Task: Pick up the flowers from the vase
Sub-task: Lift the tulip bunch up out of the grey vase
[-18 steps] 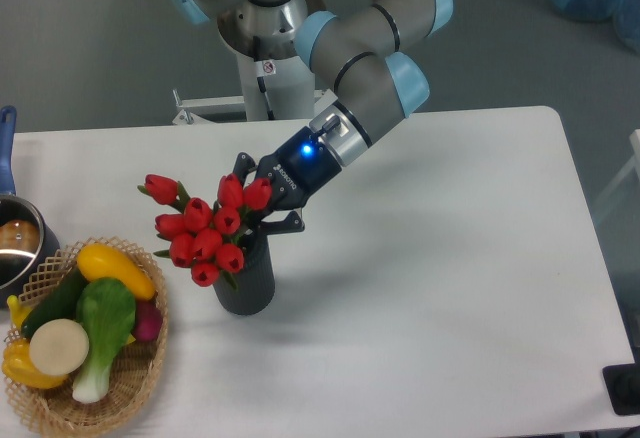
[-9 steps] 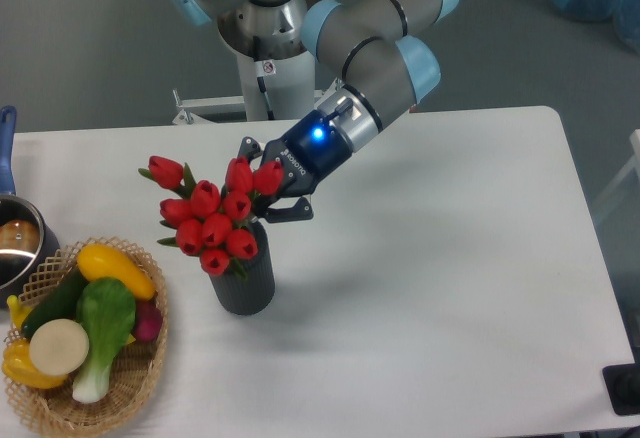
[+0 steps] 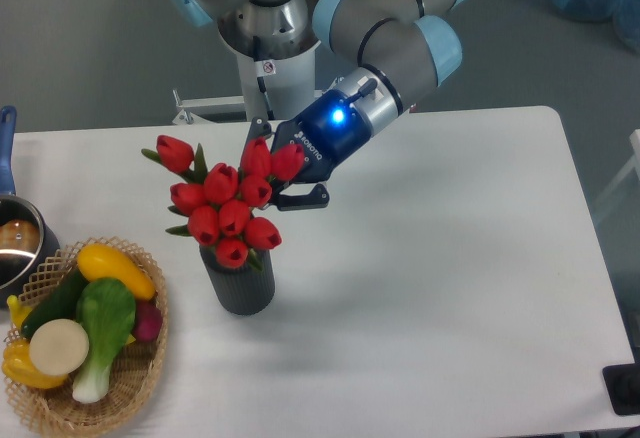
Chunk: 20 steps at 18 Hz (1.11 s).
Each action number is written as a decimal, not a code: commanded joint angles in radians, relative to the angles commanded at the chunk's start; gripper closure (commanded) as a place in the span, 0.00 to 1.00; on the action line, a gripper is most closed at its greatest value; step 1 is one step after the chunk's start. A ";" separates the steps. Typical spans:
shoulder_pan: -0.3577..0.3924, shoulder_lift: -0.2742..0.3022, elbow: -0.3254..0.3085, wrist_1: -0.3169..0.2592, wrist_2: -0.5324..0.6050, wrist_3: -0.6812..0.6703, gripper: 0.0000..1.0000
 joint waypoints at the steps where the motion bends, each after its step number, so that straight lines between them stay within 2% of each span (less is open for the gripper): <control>1: 0.002 0.000 0.009 0.000 -0.002 -0.017 0.85; 13: 0.071 0.000 0.060 0.000 -0.081 -0.077 0.85; 20: 0.165 -0.005 0.101 0.003 -0.081 -0.046 0.85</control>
